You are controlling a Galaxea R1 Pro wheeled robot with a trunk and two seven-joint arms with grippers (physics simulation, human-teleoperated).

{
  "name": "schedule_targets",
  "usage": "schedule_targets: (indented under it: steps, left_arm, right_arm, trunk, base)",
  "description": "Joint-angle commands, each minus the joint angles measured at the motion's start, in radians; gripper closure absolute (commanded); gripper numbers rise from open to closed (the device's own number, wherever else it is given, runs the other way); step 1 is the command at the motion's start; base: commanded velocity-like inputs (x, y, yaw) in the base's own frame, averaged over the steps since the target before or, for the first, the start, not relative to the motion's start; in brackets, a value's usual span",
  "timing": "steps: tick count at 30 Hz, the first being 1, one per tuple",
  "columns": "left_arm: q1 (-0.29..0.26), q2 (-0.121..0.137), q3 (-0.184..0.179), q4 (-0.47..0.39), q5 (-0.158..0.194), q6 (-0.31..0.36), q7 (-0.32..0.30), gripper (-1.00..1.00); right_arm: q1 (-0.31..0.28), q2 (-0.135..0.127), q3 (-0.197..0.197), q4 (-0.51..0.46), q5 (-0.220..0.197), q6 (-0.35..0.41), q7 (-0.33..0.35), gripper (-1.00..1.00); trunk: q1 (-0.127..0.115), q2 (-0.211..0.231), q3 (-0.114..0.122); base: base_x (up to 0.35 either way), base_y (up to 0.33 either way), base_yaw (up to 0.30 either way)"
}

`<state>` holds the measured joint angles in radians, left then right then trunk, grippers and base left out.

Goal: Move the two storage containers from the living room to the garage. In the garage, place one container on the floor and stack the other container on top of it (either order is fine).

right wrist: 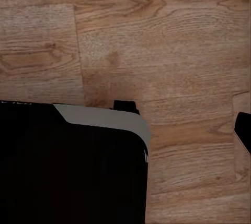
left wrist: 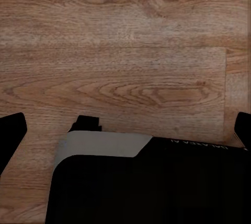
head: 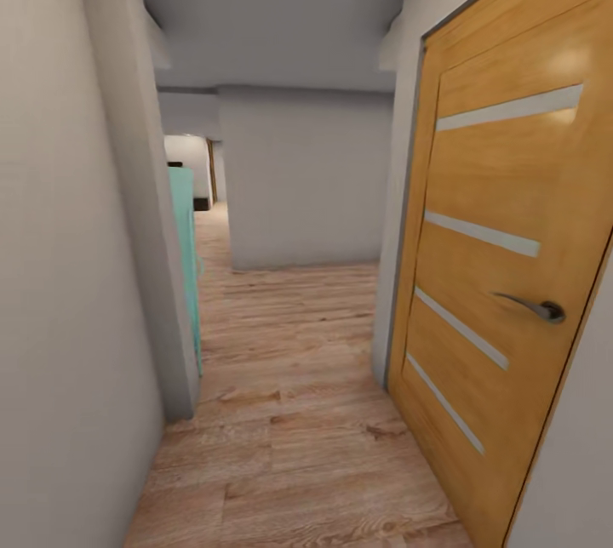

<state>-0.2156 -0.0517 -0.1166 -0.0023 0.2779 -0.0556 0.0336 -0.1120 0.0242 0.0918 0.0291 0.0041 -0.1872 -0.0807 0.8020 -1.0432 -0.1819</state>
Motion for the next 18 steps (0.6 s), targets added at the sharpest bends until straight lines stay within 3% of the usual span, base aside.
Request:
schedule_targets:
  steps: [1, 18]
  left_arm:
    - [-0.001, 0.0, -0.009, 0.001, 0.008, -0.003, 0.003, -1.0]
    - [-0.001, 0.001, -0.008, 0.001, 0.008, -0.003, 0.003, -1.0]
  right_arm:
    - [-0.001, 0.0, 0.008, 0.003, 0.001, -0.005, -0.005, -1.0]
    - [-0.001, 0.0, 0.008, 0.003, 0.002, -0.005, -0.004, -1.0]
  trunk:
    - [0.001, -0.001, -0.001]
    - [0.001, -0.001, -0.001]
  base:
    - [0.331, 0.0, 0.0]
    - [0.331, 0.0, 0.0]
